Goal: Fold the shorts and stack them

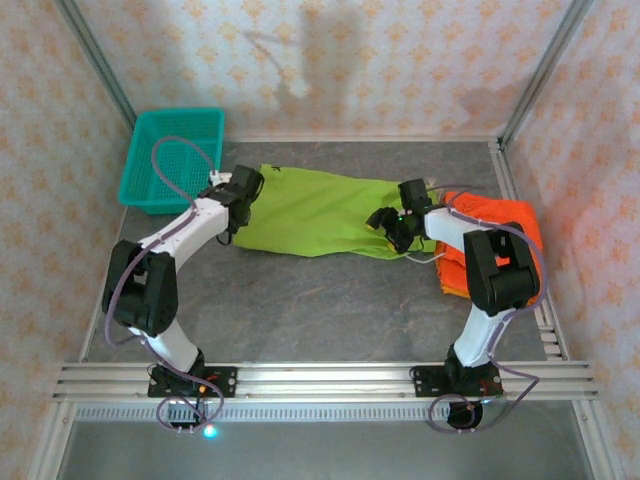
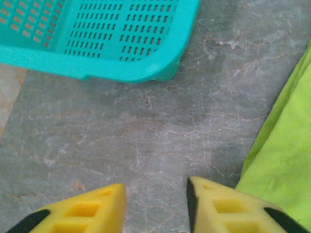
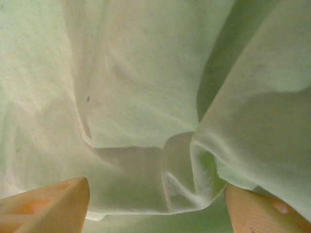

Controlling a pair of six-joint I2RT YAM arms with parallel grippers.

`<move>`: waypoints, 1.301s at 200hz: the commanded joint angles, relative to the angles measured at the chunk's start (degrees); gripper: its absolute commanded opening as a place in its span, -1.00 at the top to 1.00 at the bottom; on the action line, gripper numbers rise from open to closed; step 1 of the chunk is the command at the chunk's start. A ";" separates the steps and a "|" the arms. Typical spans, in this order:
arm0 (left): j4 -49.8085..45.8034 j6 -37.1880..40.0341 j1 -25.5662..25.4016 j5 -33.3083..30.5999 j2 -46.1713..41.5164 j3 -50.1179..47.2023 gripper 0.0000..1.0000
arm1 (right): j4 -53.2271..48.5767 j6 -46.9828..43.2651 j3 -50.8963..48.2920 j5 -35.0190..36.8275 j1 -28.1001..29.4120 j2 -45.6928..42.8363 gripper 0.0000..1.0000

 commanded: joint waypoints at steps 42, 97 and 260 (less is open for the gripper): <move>13.27 -3.16 -0.18 27.29 -16.56 -1.55 -0.95 | -4.39 -1.54 0.88 0.88 1.21 -10.69 -0.58; 20.03 -11.01 -1.15 40.68 -4.34 -0.68 -1.00 | -3.87 -1.95 -1.22 3.31 0.90 -12.40 -0.90; 30.97 -11.67 3.37 33.77 0.47 -24.09 -1.00 | -2.12 -2.39 -4.76 -2.44 3.19 -7.26 -0.77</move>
